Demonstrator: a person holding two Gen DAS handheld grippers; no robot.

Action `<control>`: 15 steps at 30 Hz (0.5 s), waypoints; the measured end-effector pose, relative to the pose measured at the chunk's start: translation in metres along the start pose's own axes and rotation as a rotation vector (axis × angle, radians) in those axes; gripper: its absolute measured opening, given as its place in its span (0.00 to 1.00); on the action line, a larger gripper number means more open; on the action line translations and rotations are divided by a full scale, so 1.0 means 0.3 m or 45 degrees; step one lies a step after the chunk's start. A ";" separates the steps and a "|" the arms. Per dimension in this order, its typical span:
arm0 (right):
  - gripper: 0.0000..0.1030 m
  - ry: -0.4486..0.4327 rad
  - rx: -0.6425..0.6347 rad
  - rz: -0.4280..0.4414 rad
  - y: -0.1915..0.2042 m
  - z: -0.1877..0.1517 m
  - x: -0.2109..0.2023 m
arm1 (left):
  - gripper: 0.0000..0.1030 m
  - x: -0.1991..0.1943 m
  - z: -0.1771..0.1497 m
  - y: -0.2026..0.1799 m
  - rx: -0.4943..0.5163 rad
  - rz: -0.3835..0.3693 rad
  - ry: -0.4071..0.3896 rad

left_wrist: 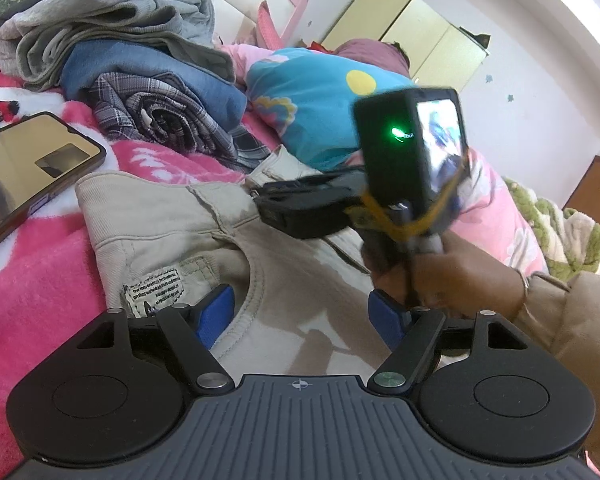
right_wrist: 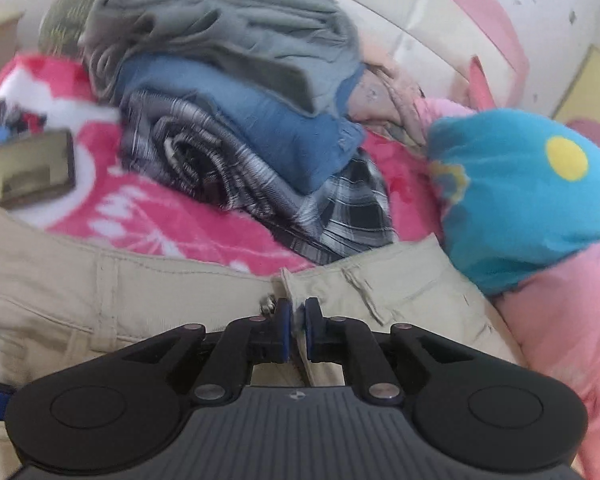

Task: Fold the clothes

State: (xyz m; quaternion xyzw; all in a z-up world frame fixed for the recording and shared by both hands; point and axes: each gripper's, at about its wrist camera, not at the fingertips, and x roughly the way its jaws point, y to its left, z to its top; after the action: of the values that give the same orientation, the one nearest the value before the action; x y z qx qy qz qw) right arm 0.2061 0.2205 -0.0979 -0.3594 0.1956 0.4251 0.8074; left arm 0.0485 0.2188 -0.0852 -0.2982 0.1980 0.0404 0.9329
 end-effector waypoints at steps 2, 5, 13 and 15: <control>0.08 0.006 -0.025 -0.019 0.015 0.018 0.015 | 0.73 0.000 -0.001 -0.001 0.001 0.002 -0.001; 0.15 -0.039 0.056 0.050 -0.018 0.046 -0.005 | 0.73 0.000 -0.001 -0.003 0.003 0.003 -0.001; 0.35 -0.249 0.773 0.230 -0.368 0.017 -0.194 | 0.73 -0.001 0.002 0.002 -0.005 -0.006 0.001; 0.35 -0.231 0.924 0.224 -0.442 -0.033 -0.231 | 0.73 -0.002 0.003 0.001 -0.007 -0.005 0.002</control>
State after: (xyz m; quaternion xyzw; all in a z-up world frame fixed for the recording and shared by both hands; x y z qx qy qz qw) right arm 0.2768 0.1249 -0.0066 0.0070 0.2911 0.4261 0.8565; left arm 0.0483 0.2196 -0.0846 -0.3011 0.1980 0.0388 0.9320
